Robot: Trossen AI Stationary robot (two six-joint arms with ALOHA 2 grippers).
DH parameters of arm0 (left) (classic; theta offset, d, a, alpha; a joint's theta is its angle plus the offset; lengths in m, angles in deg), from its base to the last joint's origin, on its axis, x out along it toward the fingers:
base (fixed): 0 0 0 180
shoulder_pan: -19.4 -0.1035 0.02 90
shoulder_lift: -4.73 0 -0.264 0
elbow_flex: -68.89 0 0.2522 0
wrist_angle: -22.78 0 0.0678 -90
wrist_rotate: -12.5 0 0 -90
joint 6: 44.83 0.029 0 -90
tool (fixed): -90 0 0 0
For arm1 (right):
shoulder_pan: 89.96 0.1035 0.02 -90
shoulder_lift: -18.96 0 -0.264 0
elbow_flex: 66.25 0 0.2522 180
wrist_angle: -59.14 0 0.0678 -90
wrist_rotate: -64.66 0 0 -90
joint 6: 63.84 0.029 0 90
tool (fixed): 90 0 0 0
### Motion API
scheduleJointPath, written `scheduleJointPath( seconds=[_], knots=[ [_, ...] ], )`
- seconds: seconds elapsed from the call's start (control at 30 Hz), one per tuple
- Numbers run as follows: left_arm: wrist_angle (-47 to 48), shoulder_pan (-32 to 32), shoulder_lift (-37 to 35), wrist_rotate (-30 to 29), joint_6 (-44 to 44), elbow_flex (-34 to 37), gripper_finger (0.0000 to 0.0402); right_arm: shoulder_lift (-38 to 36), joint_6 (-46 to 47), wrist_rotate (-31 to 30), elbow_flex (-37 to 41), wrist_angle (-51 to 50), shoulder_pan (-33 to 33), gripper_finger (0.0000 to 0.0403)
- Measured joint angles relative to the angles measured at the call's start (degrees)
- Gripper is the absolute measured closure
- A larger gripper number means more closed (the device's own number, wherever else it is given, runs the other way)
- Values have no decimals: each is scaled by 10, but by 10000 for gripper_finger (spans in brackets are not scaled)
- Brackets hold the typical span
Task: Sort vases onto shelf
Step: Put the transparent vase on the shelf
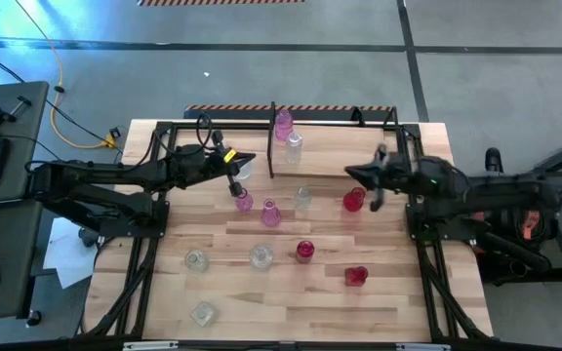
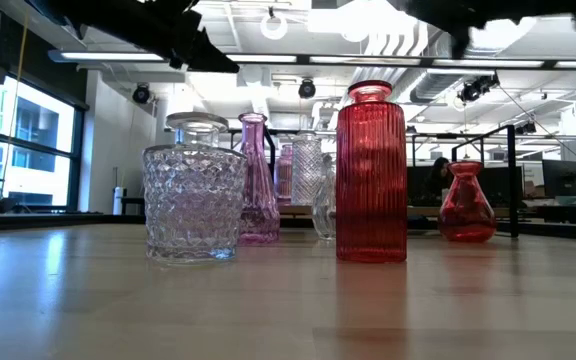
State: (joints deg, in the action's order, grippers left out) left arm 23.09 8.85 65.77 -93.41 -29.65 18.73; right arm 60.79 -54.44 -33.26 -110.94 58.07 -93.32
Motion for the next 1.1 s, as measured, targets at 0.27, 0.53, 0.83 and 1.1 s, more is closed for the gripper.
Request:
scheduleJointPath(
  seconds=[0.27, 0.53, 0.83, 1.1],
  knots=[
    [3, 0, 0, 7, -1, 0, 401, 237, -140, -70, -266, -139, -1, 402],
    [4, 1, 0, 8, -47, 0, 401, 415, -273, -107, -459, -295, -31, 402],
    [32, 1, 0, 8, -60, 0, 401, 561, -265, 0, -615, -518, -140, 392],
    [37, 1, 0, 8, -61, 0, 401, 617, -287, 59, -664, -546, -209, 290]
  ],
)
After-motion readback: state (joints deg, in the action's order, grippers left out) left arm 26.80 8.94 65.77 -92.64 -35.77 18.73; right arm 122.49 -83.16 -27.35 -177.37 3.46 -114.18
